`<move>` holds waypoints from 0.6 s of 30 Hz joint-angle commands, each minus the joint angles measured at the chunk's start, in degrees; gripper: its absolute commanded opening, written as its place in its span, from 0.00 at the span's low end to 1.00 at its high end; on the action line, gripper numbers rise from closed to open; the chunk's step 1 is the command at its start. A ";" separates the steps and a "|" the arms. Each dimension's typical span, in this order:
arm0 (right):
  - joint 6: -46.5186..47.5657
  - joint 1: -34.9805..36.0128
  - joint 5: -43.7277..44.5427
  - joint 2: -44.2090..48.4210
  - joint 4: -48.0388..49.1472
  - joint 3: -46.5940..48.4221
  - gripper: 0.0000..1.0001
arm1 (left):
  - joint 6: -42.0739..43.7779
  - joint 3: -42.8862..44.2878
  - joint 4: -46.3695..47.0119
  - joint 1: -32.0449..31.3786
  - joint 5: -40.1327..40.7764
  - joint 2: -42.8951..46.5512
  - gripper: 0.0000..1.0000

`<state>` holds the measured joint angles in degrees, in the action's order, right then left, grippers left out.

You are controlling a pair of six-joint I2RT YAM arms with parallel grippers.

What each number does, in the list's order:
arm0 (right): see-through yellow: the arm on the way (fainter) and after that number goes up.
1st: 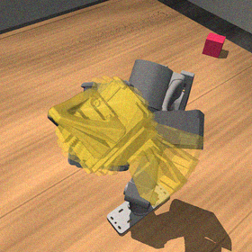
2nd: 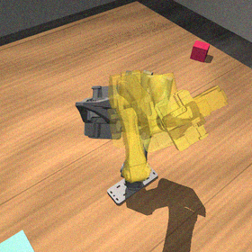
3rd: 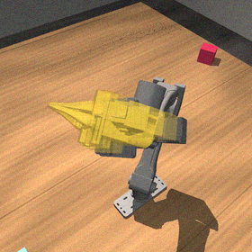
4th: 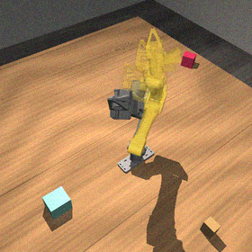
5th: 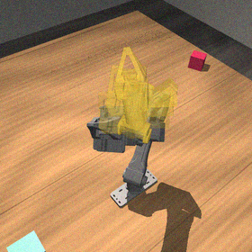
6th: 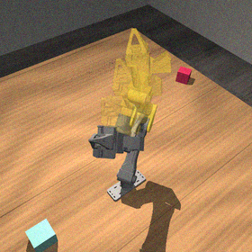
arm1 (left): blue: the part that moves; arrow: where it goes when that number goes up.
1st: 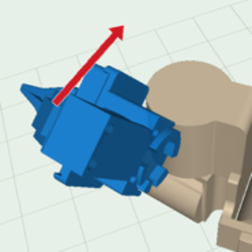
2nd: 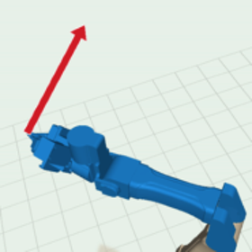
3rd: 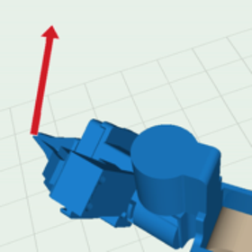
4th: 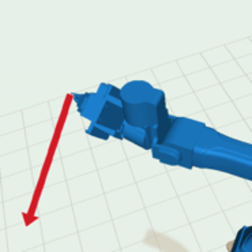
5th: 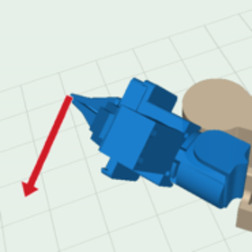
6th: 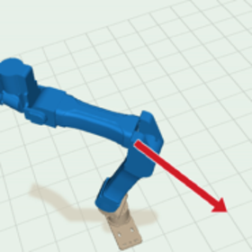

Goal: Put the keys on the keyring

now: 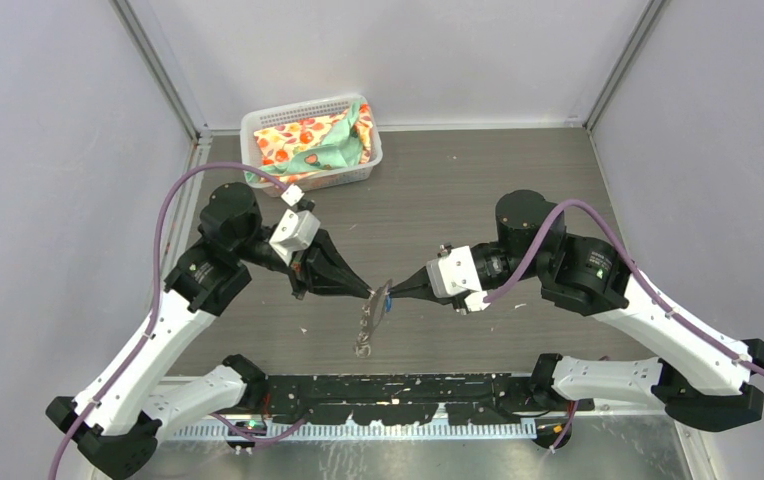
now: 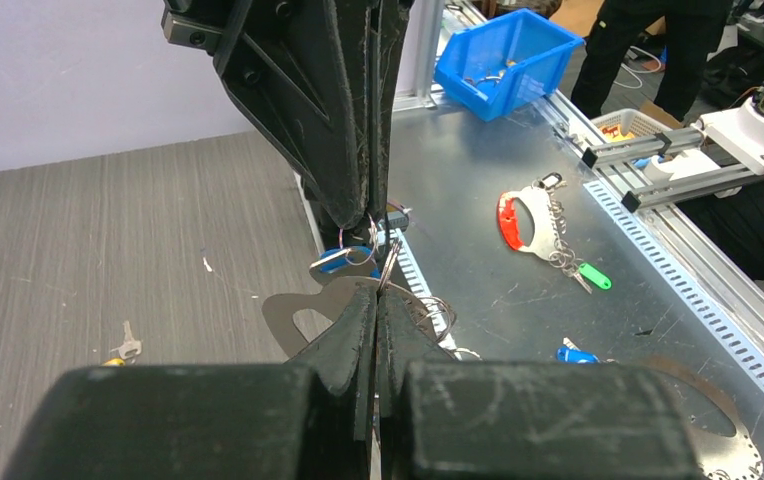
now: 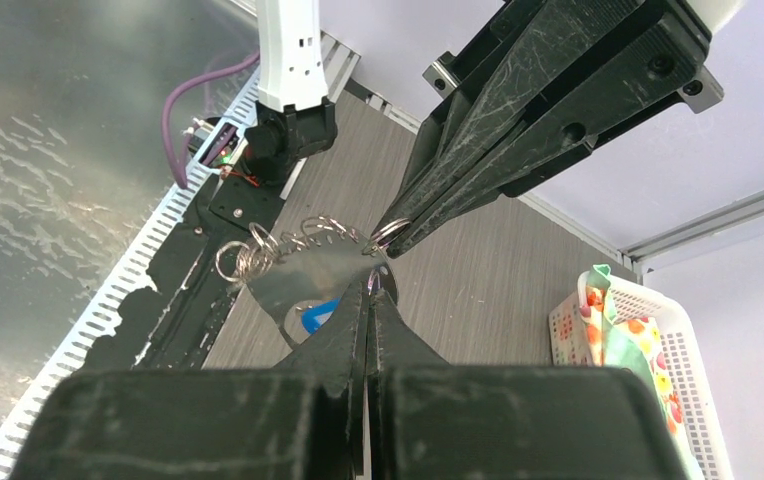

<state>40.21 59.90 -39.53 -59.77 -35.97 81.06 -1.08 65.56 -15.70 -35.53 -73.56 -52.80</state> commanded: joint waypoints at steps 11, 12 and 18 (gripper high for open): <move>-0.66 0.33 -0.57 -0.49 1.76 2.39 0.01 | -0.33 0.10 2.67 -0.19 -0.53 1.00 0.00; -0.80 0.31 -0.63 -0.50 1.77 2.28 0.01 | -0.39 -0.03 2.75 -0.21 -0.53 1.07 0.00; -1.14 0.31 -0.88 0.08 2.39 1.58 0.01 | -0.28 -0.26 2.71 -0.19 0.44 1.29 0.00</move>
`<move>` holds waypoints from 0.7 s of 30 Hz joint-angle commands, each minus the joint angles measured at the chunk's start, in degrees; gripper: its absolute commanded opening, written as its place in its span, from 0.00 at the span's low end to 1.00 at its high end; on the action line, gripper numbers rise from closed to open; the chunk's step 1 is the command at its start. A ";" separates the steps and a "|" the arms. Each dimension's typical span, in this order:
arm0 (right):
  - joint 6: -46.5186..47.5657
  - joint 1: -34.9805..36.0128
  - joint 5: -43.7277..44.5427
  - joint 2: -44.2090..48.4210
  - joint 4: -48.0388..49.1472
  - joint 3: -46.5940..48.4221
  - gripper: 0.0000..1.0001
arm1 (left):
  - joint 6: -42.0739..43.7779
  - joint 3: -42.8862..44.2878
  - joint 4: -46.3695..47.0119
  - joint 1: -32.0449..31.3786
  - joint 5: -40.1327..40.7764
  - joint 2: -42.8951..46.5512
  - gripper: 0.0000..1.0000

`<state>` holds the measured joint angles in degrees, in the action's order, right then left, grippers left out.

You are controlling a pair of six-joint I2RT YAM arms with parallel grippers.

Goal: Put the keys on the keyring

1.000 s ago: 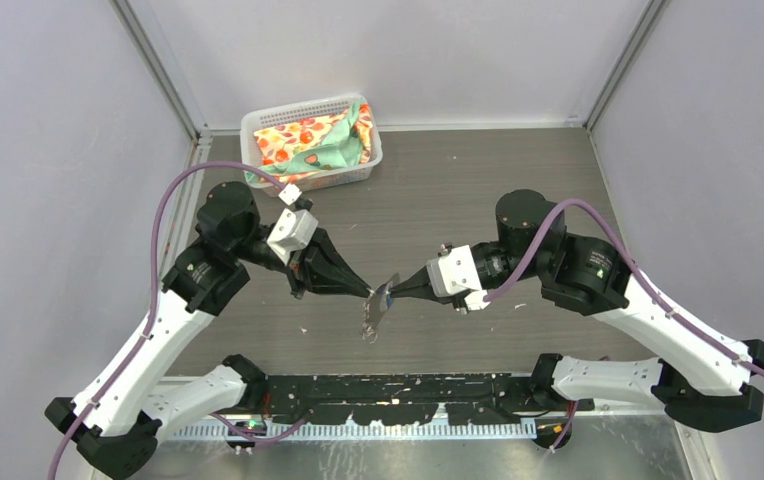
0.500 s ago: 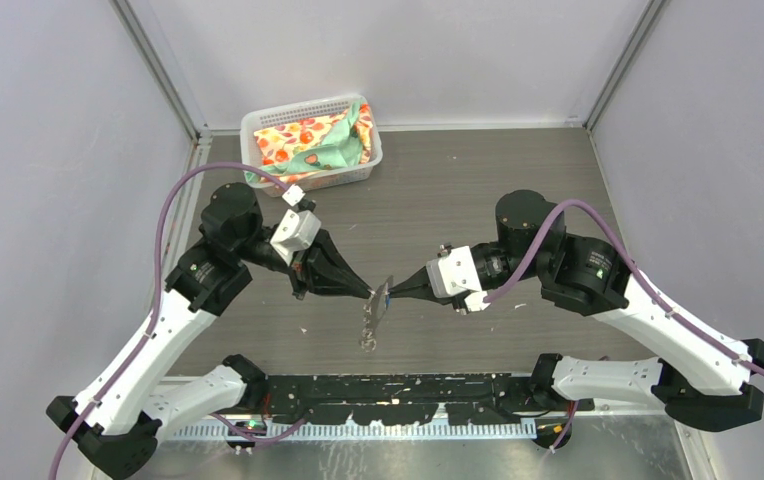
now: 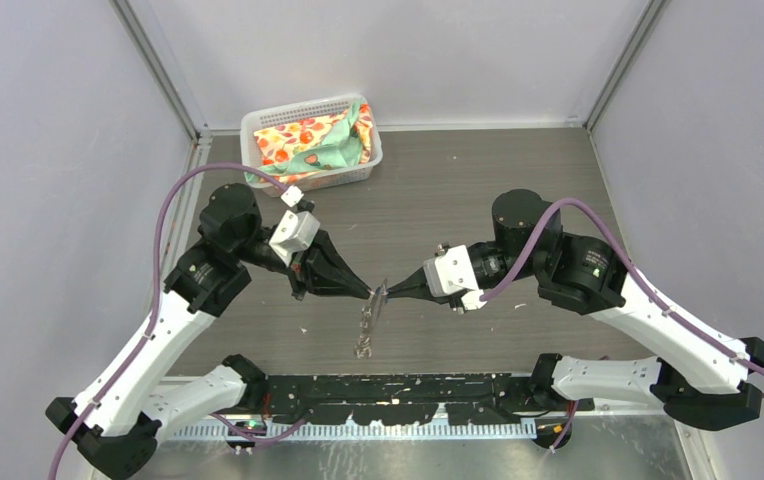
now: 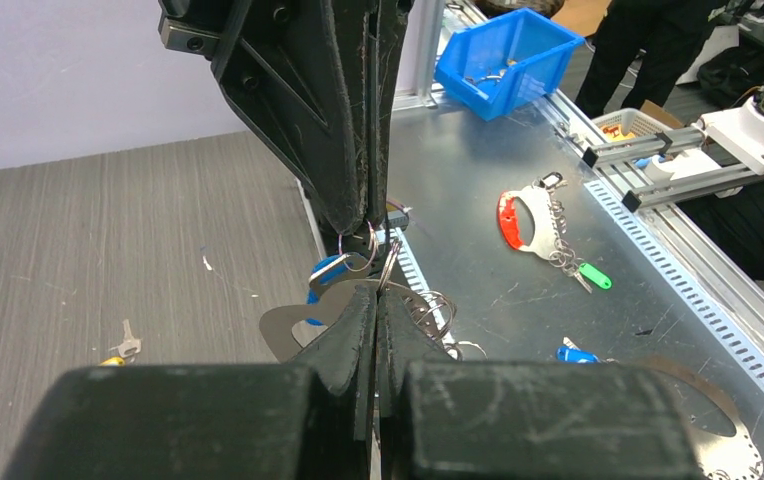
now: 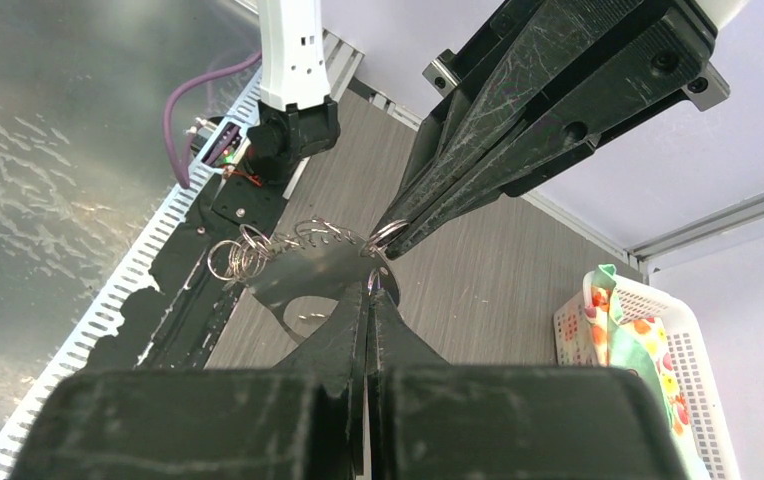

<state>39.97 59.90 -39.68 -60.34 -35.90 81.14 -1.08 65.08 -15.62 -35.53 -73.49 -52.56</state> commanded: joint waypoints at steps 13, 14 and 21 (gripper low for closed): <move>-0.44 0.38 -1.25 0.46 3.49 1.47 0.01 | -1.39 0.20 2.60 -0.17 1.44 0.80 0.00; -0.37 0.35 -1.26 0.45 3.55 1.52 0.01 | -1.47 0.02 2.53 -0.23 1.69 0.94 0.00; -0.06 0.33 -1.22 0.26 3.49 1.47 0.01 | -1.80 -0.16 2.60 -0.24 1.61 0.99 0.00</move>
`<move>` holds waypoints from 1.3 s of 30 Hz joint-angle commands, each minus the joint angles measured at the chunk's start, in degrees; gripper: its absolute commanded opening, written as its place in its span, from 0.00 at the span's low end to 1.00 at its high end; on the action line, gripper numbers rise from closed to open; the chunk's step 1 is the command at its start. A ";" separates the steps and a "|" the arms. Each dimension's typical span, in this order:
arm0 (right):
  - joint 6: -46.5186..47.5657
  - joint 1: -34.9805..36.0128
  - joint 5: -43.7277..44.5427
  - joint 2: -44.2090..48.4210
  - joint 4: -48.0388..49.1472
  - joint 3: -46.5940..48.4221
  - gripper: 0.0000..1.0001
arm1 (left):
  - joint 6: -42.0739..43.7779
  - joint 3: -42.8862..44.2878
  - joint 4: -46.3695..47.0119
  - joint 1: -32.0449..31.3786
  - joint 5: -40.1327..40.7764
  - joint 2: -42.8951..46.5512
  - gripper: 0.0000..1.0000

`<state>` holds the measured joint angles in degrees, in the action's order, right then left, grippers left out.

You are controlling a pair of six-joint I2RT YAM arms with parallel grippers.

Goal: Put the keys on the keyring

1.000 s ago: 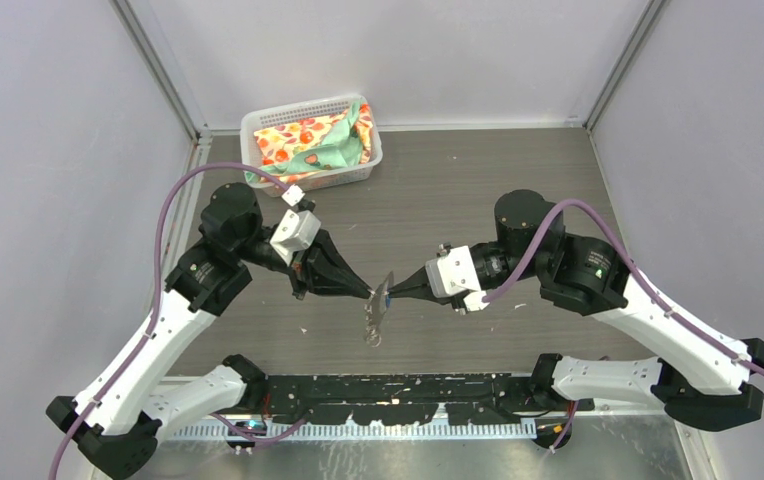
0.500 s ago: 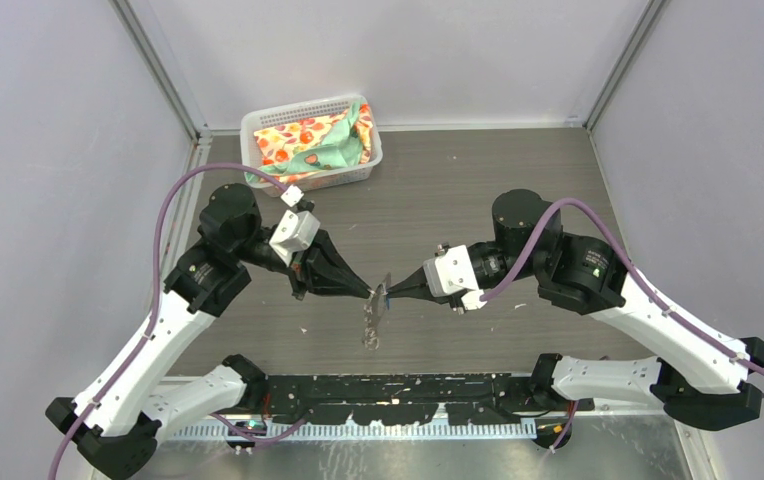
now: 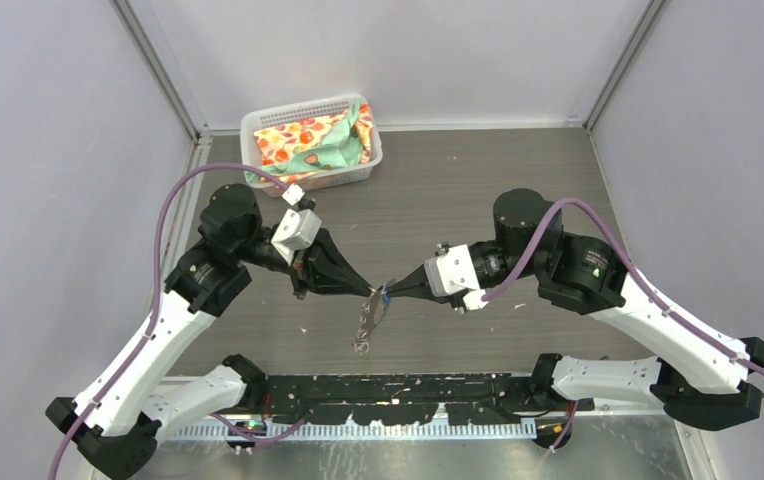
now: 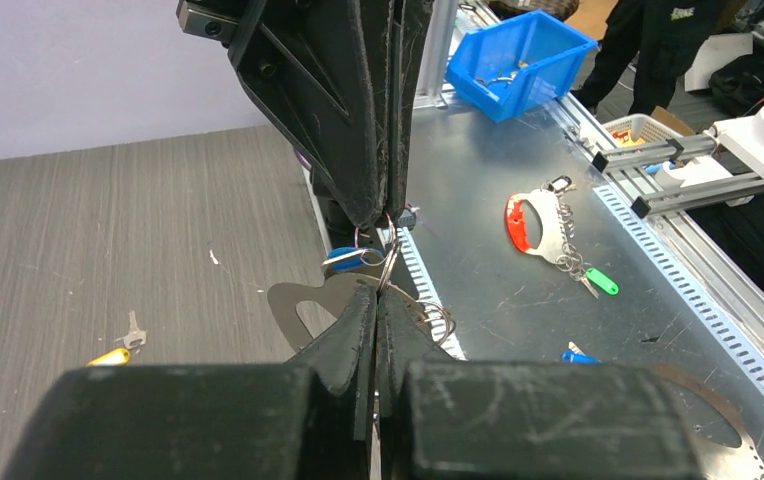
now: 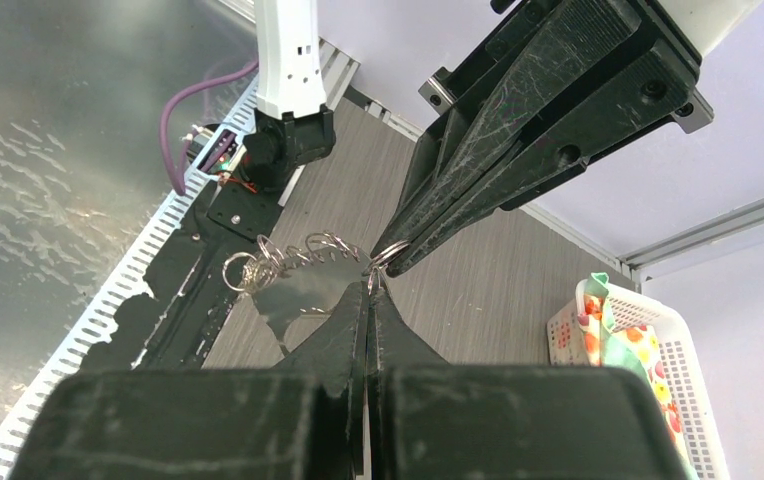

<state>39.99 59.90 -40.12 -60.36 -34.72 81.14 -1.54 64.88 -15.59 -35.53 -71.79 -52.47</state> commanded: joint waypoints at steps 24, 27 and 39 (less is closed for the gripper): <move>0.01 0.31 -1.38 0.03 2.98 1.41 0.01 | 0.77 -0.62 0.75 -0.21 -0.32 1.05 0.00; 0.02 0.37 -1.53 -0.40 2.99 1.54 0.01 | 1.23 -0.54 0.54 -0.22 -0.43 1.14 0.00; 0.27 0.33 -0.82 -1.34 3.14 1.91 0.01 | 5.72 -0.04 -2.76 -0.21 -1.77 0.71 0.00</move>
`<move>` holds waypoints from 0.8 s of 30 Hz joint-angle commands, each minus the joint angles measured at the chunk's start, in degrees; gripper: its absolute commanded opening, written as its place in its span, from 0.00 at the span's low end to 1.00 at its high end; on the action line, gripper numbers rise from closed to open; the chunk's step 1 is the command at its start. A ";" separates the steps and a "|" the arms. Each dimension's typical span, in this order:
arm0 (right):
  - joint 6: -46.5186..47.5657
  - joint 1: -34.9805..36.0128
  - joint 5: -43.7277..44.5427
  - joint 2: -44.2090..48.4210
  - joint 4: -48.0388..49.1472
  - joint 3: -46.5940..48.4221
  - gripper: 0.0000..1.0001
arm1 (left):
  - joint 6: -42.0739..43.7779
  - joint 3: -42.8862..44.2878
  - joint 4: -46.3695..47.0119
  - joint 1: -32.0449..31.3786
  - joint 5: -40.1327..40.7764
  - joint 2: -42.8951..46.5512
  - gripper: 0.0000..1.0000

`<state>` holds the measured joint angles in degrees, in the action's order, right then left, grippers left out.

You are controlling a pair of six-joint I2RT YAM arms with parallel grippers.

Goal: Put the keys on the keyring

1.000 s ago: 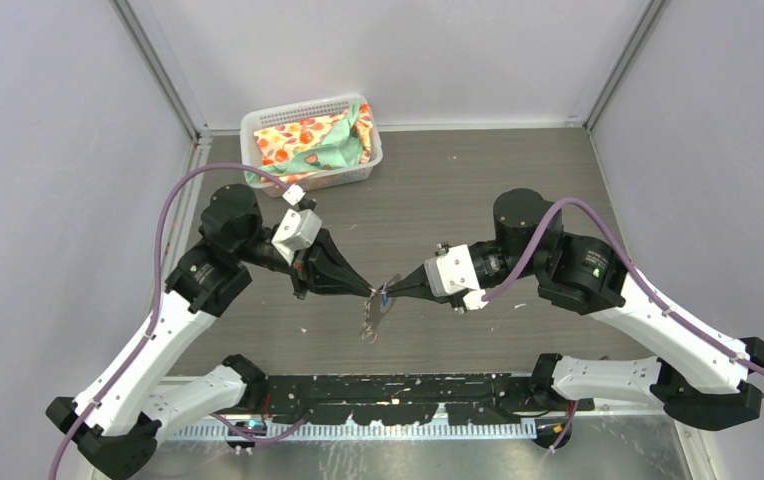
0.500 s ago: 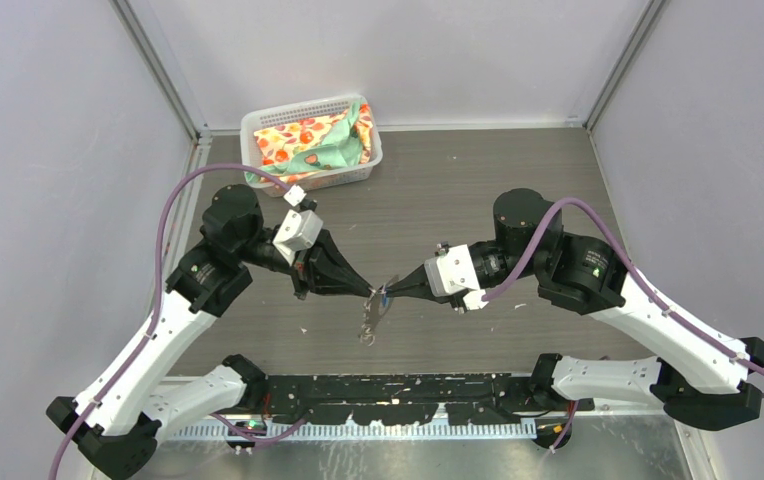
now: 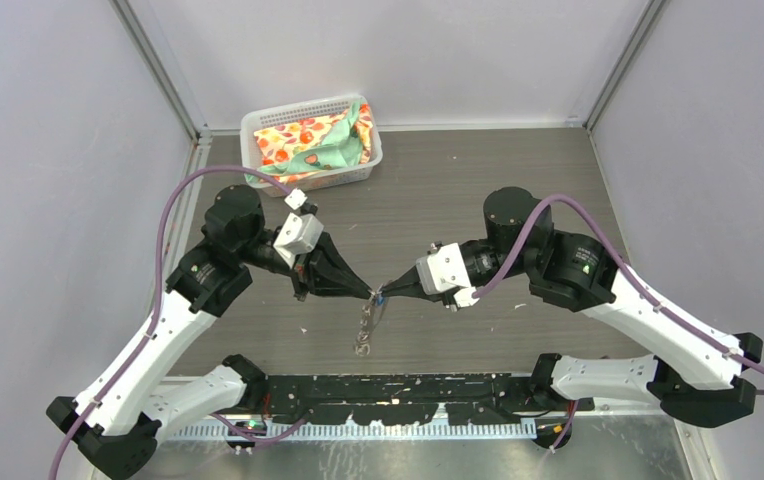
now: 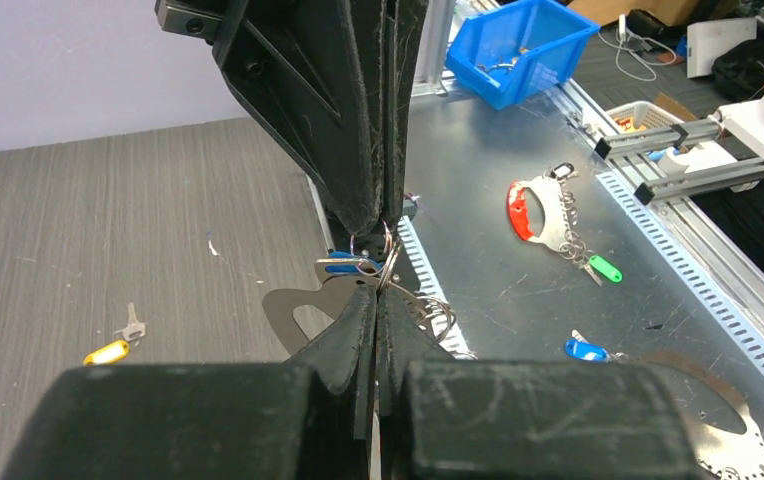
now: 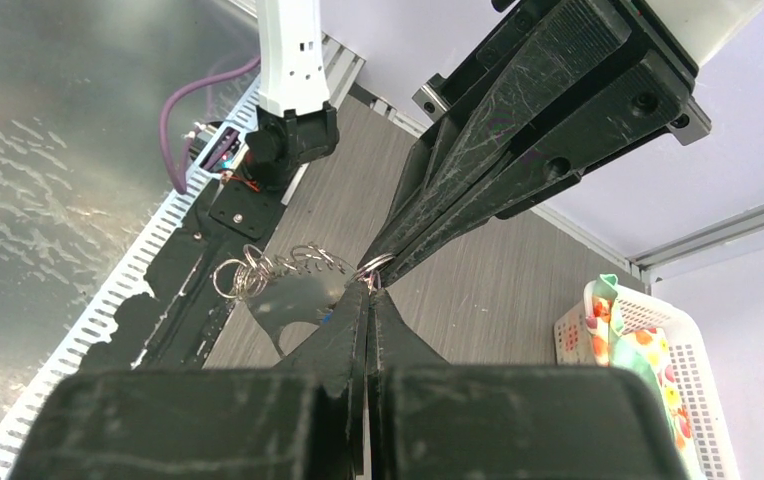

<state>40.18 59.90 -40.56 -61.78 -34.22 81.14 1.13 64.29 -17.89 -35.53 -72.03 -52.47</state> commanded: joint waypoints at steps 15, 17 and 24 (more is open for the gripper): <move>1.95 0.31 5.29 2.69 -2.58 1.95 0.01 | 5.96 2.57 -2.86 -0.20 -3.32 0.88 0.00; 2.00 0.31 5.83 3.72 -3.50 1.55 0.01 | 5.12 2.52 -2.32 -0.16 -3.07 1.10 0.00; 0.97 0.31 3.65 5.98 -4.71 0.79 0.01 | 3.90 2.12 -1.48 -0.18 -2.19 1.63 0.00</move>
<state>41.71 59.90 -35.77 -57.25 -39.13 81.73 6.24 64.49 -21.32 -35.53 -73.73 -51.83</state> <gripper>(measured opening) 0.021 0.009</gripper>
